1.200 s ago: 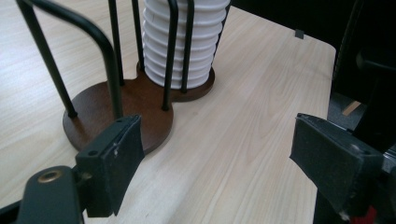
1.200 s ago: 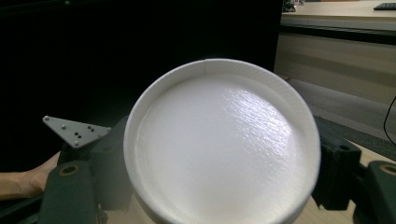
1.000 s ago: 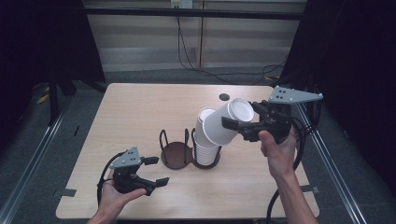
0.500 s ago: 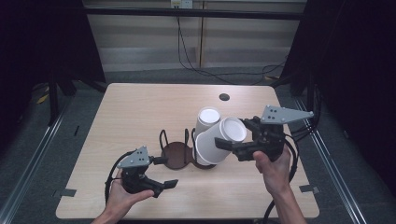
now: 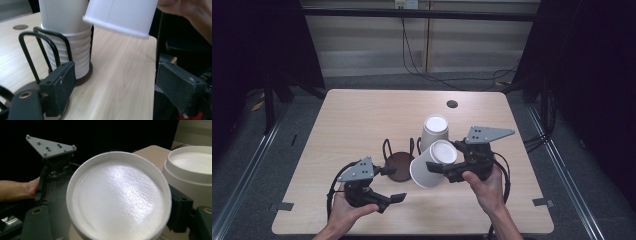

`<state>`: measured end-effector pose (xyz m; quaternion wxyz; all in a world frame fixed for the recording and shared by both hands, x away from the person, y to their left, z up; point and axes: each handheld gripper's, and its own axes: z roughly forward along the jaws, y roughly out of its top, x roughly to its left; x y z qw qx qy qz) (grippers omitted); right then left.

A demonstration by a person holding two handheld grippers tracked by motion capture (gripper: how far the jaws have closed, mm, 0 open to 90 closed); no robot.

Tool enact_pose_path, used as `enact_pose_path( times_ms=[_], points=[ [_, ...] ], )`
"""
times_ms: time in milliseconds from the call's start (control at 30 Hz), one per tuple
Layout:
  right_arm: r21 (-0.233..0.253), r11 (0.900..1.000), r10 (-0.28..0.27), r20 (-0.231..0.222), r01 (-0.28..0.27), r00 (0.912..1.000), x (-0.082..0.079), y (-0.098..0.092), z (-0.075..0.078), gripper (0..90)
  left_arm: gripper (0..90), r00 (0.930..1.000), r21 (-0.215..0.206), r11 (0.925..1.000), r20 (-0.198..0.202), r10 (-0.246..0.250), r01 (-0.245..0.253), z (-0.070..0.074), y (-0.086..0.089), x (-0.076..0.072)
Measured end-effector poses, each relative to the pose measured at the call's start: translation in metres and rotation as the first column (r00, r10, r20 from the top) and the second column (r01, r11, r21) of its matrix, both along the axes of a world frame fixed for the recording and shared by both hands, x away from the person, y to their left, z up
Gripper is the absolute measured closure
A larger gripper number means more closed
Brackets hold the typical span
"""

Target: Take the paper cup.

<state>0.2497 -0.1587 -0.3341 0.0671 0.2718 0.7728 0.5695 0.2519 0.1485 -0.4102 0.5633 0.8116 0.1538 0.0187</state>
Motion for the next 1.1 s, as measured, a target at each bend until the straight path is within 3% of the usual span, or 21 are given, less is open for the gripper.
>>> enact_pose_path(
  times_ms=[233,367,433,567,1100],
  points=[
    [0.009,1.000,0.015,-0.022,-0.014,0.9997,0.008,0.005,-0.013,24.3,16.0,0.9999,-0.011,0.9999,0.014,-0.010,0.010,0.008,-0.007,0.008],
    [-0.006,1.000,0.015,-0.035,-0.015,0.9993,0.011,0.009,-0.018,24.3,16.0,0.9998,-0.028,0.9995,0.011,-0.014,0.015,0.005,-0.010,0.008],
    [-0.009,1.000,0.018,-0.043,-0.019,0.9989,0.012,0.011,-0.022,24.3,16.0,0.9997,-0.008,0.9997,0.012,-0.022,0.022,0.003,-0.011,0.008],
    [-0.016,0.999,0.036,-0.045,-0.036,0.9984,0.014,0.015,-0.026,24.4,16.0,0.9995,-0.022,0.9993,0.006,-0.030,0.030,-0.001,-0.009,0.010],
    [-0.010,0.994,0.105,-0.089,-0.106,0.9905,0.017,0.033,-0.039,24.5,16.0,0.9992,-0.005,0.9993,-0.013,-0.037,0.037,-0.010,-0.011,0.016]
  ],
)
